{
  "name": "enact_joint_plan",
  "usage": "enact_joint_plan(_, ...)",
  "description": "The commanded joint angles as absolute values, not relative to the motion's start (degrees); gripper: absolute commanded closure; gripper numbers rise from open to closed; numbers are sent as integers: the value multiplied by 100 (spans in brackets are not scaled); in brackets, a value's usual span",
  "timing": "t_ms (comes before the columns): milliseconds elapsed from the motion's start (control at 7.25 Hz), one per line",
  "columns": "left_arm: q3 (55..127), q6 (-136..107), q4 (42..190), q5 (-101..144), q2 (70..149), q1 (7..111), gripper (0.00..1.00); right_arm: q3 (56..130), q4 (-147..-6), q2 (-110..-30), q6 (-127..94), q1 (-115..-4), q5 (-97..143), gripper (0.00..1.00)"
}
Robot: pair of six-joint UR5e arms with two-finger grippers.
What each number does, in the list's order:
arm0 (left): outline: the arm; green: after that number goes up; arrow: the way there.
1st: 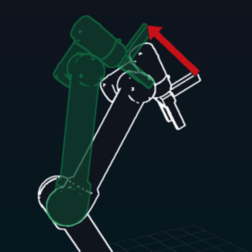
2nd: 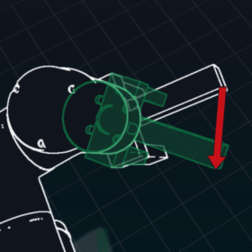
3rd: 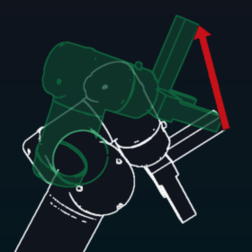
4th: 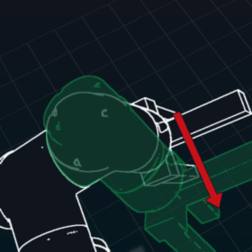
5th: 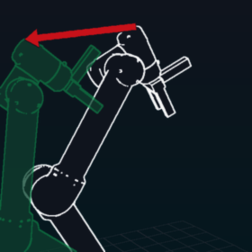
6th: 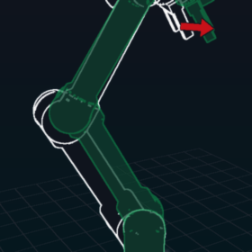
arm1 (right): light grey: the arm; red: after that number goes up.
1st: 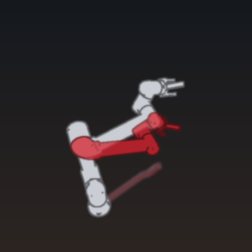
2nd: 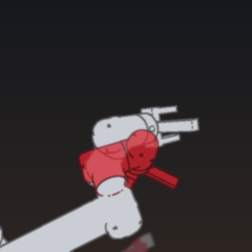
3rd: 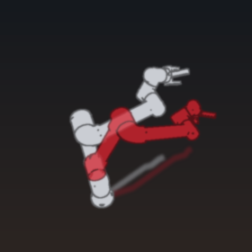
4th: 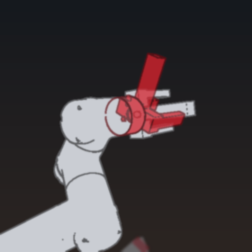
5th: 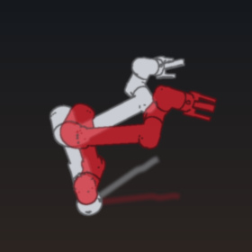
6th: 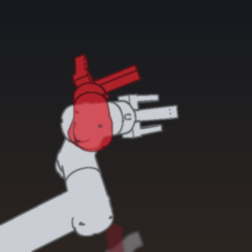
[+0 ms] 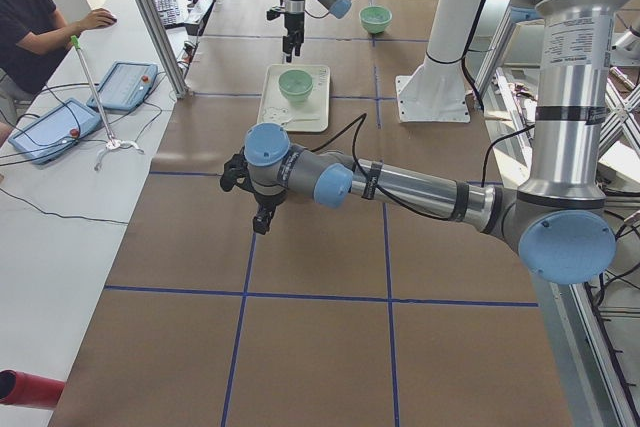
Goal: Stack green bowls together
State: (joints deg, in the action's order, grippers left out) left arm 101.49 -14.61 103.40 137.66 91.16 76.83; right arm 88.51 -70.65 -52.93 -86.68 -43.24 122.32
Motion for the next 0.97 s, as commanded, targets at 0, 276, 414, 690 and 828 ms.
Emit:
enact_joint_plan(0,9977,-3387,10836,12983,9552,6535,0,9481,-7084,-6262,-7794,-5077,12838,0)
enact_joint_plan(276,9573,-3889,10872,12990,9912,6068,0,9536,-7075,-6844,-6781,-5684,13288,0)
enact_joint_plan(414,9362,-4329,11037,12929,10105,5786,0,9536,-7066,-6934,-6620,-5713,13280,0)
enact_joint_plan(690,9150,-4421,11144,12920,10160,5661,9,9545,-7075,-6935,-6618,-5722,13280,0)
enact_joint_plan(828,9071,-4430,11153,12920,10204,5538,13,9545,-7075,-6926,-6618,-5722,13280,0)
